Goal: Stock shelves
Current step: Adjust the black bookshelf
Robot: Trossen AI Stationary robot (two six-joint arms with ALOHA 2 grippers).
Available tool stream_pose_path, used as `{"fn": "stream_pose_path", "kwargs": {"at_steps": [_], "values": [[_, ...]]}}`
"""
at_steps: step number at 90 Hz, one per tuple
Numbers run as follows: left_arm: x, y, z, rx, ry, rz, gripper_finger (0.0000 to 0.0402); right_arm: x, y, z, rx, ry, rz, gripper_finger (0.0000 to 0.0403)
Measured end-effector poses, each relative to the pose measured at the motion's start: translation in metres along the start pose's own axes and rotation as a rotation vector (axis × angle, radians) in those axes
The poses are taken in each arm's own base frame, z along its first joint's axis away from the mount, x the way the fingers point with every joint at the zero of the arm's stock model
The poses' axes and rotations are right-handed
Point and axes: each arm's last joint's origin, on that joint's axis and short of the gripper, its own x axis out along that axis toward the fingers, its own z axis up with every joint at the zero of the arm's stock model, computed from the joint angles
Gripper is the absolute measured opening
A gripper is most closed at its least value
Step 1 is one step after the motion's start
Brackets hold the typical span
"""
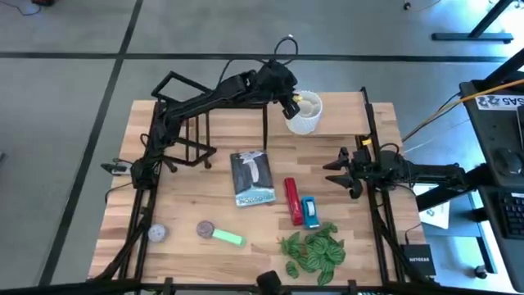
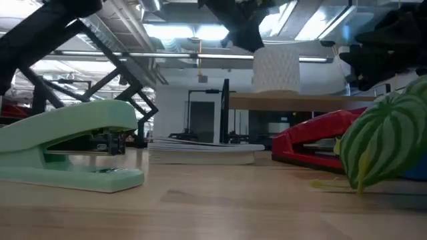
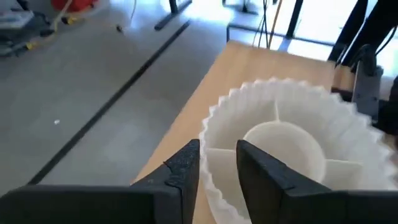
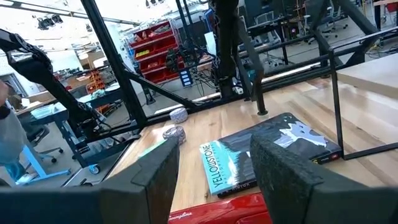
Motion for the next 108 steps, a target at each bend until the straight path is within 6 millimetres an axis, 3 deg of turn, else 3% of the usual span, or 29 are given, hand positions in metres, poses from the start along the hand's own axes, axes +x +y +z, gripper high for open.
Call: {"fn": "stream_pose_path", "kwargs": {"at_steps": [26, 40, 56, 72, 88, 108], "values": [[-0.047, -0.019, 0.014, 0.065, -0.017, -0.052, 0.0089, 0.000, 0.000, 0.000, 0.000, 0.001, 0.000, 0.0182], [-0.083, -0.039, 0.015, 0.150, 0.019, -0.112, 0.0089, 0.000, 0.000, 0.000, 0.000, 0.001, 0.000, 0.0182], [-0.139, -0.067, 0.012, 0.241, 0.066, -0.200, 0.0089, 0.000, 0.000, 0.000, 0.000, 0.001, 0.000, 0.0182], [-0.187, -0.100, -0.009, 0.361, 0.215, -0.252, 0.0089, 0.000, 0.000, 0.000, 0.000, 0.001, 0.000, 0.0182], [-0.226, -0.132, -0.043, 0.489, 0.432, -0.245, 0.0089, 0.000, 0.000, 0.000, 0.000, 0.001, 0.000, 0.0182], [-0.257, -0.176, -0.065, 0.289, 0.397, -0.154, 0.0089, 0.000, 0.000, 0.000, 0.000, 0.001, 0.000, 0.0182]]}}
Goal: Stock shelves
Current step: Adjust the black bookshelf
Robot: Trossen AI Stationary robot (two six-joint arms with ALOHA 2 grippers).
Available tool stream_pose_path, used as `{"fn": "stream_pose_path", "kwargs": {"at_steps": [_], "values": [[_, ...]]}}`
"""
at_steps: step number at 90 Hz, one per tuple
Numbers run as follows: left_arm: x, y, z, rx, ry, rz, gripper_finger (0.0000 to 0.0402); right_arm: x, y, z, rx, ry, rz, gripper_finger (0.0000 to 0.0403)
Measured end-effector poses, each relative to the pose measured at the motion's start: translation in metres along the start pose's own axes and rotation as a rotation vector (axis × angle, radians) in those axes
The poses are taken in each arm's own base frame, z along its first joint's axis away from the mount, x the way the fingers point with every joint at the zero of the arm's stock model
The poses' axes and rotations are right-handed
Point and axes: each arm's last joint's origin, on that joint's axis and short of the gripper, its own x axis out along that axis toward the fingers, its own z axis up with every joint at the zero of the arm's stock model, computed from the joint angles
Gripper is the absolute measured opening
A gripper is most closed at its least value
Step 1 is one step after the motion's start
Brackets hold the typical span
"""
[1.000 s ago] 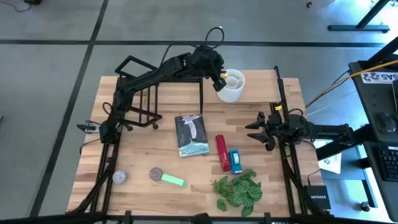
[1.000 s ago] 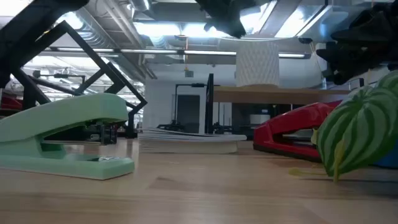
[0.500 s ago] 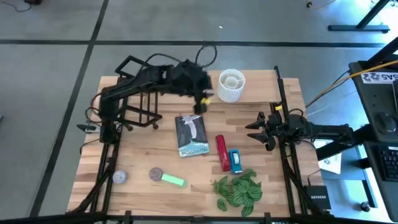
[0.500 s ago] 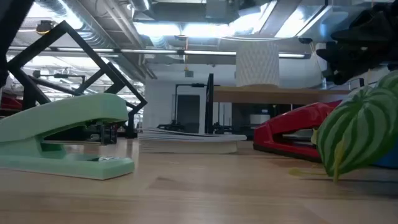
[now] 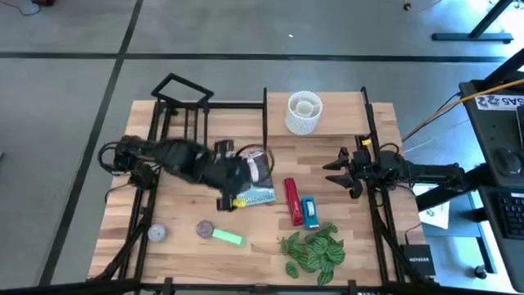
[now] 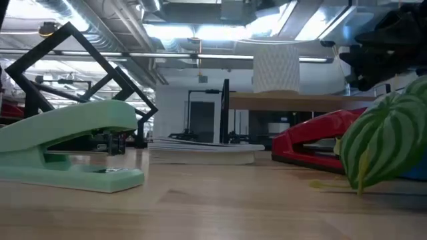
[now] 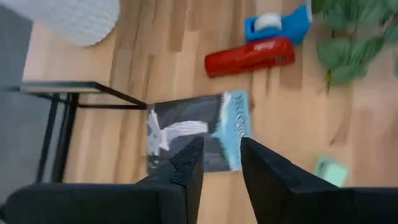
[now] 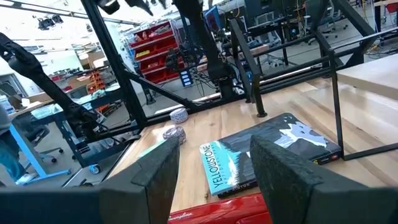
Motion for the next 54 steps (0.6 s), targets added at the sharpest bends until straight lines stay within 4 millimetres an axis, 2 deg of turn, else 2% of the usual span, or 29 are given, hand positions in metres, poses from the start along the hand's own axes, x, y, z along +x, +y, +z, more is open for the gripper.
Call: {"fn": "stream_pose_path", "kwargs": {"at_steps": [25, 32, 42, 54], "values": [[-0.033, -0.051, -0.024, -0.271, -0.155, 0.027, 0.0089, 0.000, 0.000, 0.000, 0.000, 0.000, -0.001, 0.0182], [-0.034, -0.070, -0.034, -0.340, -0.207, 0.063, 0.0089, 0.000, 0.000, 0.000, 0.000, 0.000, 0.000, 0.0182], [-0.021, -0.096, -0.056, -0.432, -0.242, 0.127, 0.0089, 0.000, 0.000, 0.000, 0.000, 0.000, -0.001, 0.0182], [0.012, -0.114, -0.085, -0.621, -0.237, 0.209, 0.0089, 0.000, 0.000, 0.000, 0.000, 0.000, -0.001, 0.0182]]}}
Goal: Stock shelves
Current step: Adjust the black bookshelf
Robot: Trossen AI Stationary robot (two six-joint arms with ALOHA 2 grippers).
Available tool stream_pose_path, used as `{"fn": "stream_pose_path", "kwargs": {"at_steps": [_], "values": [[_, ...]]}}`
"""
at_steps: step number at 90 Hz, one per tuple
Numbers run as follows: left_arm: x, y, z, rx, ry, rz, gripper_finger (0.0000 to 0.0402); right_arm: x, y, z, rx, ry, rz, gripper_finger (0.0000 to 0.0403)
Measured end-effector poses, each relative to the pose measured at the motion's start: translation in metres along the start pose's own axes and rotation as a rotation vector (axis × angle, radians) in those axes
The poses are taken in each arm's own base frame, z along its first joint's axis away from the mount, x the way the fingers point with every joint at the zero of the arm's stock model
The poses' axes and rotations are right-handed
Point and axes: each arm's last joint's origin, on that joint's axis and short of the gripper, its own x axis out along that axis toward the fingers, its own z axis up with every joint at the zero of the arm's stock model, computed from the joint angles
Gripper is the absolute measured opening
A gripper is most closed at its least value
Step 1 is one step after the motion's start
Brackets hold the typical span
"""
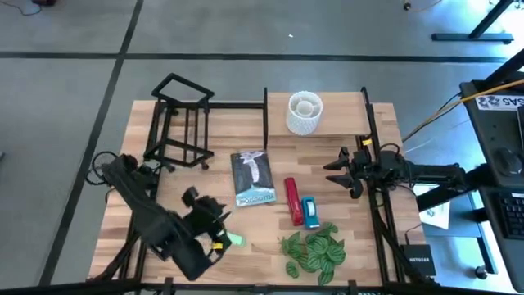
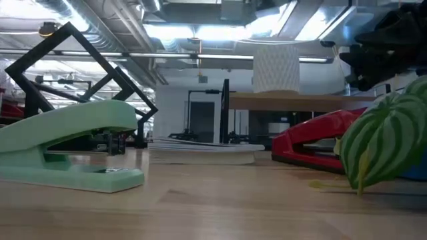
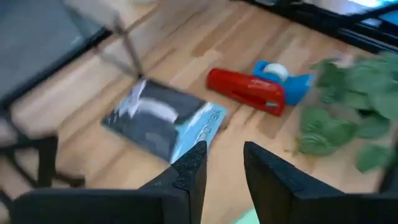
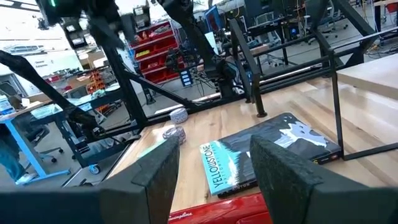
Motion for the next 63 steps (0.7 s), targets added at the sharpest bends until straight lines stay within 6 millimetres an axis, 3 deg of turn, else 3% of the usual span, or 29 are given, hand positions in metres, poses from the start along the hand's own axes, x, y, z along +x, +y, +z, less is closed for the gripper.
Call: {"fn": "stream_pose_path", "kwargs": {"at_steps": [15, 34, 51, 63], "values": [[0.033, 0.011, -0.043, -0.202, -0.003, 0.140, 0.0089, 0.000, 0.000, 0.000, 0.000, -0.001, 0.000, 0.0182], [0.061, 0.027, -0.073, -0.287, -0.030, 0.254, 0.0093, 0.000, 0.000, 0.000, 0.000, 0.000, 0.000, 0.0182], [0.075, 0.039, -0.094, -0.337, -0.006, 0.332, 0.0149, 0.000, 0.000, 0.000, 0.000, 0.000, 0.000, 0.0182], [0.079, 0.050, -0.088, -0.316, -0.062, 0.353, 0.0201, 0.000, 0.000, 0.000, 0.000, 0.000, 0.000, 0.0182]]}}
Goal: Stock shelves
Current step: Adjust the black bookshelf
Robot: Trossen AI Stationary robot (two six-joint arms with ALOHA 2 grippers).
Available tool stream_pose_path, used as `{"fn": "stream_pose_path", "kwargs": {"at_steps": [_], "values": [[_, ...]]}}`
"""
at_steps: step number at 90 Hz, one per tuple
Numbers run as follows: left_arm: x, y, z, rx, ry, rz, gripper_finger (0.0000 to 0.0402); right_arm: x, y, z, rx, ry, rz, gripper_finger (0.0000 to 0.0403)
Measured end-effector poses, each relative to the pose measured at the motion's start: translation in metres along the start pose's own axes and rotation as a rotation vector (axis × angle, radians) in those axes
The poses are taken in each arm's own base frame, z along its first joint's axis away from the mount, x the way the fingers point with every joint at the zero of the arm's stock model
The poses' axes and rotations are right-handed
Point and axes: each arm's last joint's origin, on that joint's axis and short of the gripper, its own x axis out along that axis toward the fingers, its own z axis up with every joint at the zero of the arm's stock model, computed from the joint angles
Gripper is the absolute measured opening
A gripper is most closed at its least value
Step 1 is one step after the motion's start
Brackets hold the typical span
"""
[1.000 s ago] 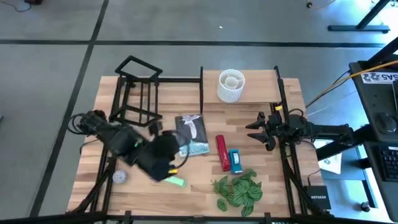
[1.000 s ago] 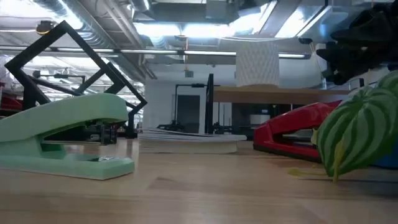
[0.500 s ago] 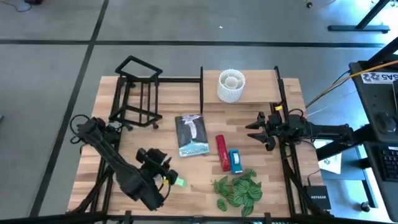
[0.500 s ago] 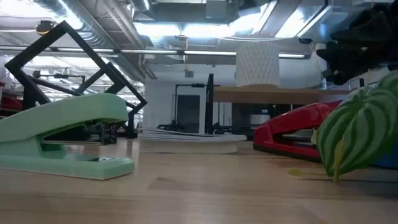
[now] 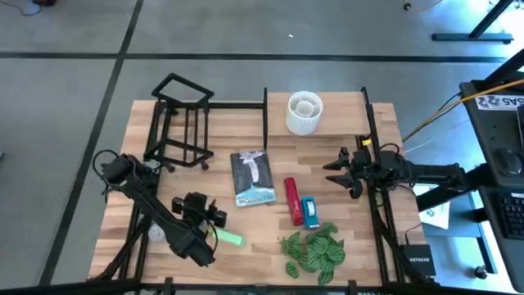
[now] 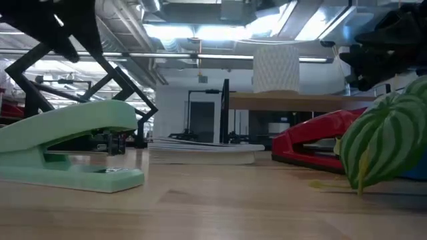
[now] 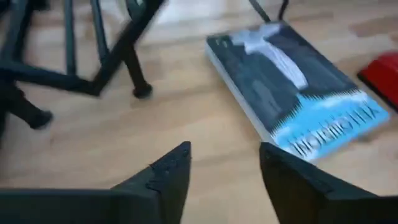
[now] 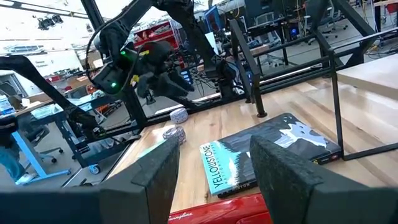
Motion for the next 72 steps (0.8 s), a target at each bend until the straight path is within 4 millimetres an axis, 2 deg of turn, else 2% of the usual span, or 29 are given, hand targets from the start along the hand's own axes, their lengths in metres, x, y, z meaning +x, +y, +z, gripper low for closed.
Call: {"fn": "stream_pose_path", "kwargs": {"at_steps": [10, 23, 40, 72], "values": [[0.013, 0.005, 0.012, -0.055, -0.112, -0.041, 0.0238, 0.000, 0.000, 0.000, 0.000, -0.001, 0.000, 0.0182], [0.042, 0.009, 0.026, -0.099, -0.169, 0.024, 0.0264, 0.000, 0.000, 0.000, 0.000, 0.000, 0.000, 0.0182], [0.076, 0.009, 0.039, -0.158, -0.188, 0.136, 0.0266, 0.000, 0.000, 0.000, 0.000, 0.000, 0.000, 0.0182], [0.102, 0.022, 0.044, -0.149, -0.203, 0.244, 0.0267, 0.000, 0.000, 0.000, 0.000, 0.000, 0.000, 0.0182]]}}
